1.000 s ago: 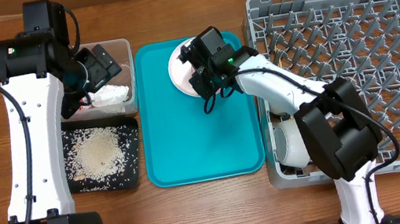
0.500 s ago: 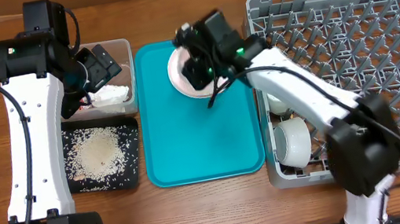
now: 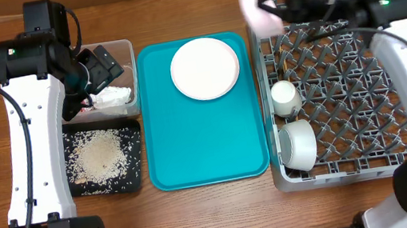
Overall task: Sort waste into correct bins and load items into the dishwasher
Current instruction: 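Lift the pink bowl and carry it to the rack's top edge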
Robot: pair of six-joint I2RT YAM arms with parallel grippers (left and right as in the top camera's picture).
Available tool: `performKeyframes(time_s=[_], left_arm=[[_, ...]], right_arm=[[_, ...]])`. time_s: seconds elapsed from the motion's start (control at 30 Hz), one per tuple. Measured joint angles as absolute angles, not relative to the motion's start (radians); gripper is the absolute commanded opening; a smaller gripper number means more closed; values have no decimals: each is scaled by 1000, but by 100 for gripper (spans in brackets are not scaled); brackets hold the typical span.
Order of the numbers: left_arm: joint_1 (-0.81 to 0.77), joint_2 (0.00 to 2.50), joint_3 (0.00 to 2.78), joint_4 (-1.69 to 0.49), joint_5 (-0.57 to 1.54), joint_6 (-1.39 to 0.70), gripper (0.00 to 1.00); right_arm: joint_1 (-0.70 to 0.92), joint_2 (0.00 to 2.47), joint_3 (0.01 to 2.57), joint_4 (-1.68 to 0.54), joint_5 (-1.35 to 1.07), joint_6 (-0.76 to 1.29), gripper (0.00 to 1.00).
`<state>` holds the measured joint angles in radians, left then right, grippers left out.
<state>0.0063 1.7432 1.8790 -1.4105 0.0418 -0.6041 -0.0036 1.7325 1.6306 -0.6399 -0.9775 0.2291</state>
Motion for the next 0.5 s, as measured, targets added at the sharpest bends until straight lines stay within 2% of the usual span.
performKeyframes(time_s=[0.23, 0.5], left_arm=[[6, 1743, 1879, -1410, 42, -604, 100], [6, 1743, 1879, -1411, 42, -604, 100]], right_arm=[[-172, 1794, 1455, -508, -1204, 269, 4], [-191, 1811, 1349, -351, -1302, 371, 4]])
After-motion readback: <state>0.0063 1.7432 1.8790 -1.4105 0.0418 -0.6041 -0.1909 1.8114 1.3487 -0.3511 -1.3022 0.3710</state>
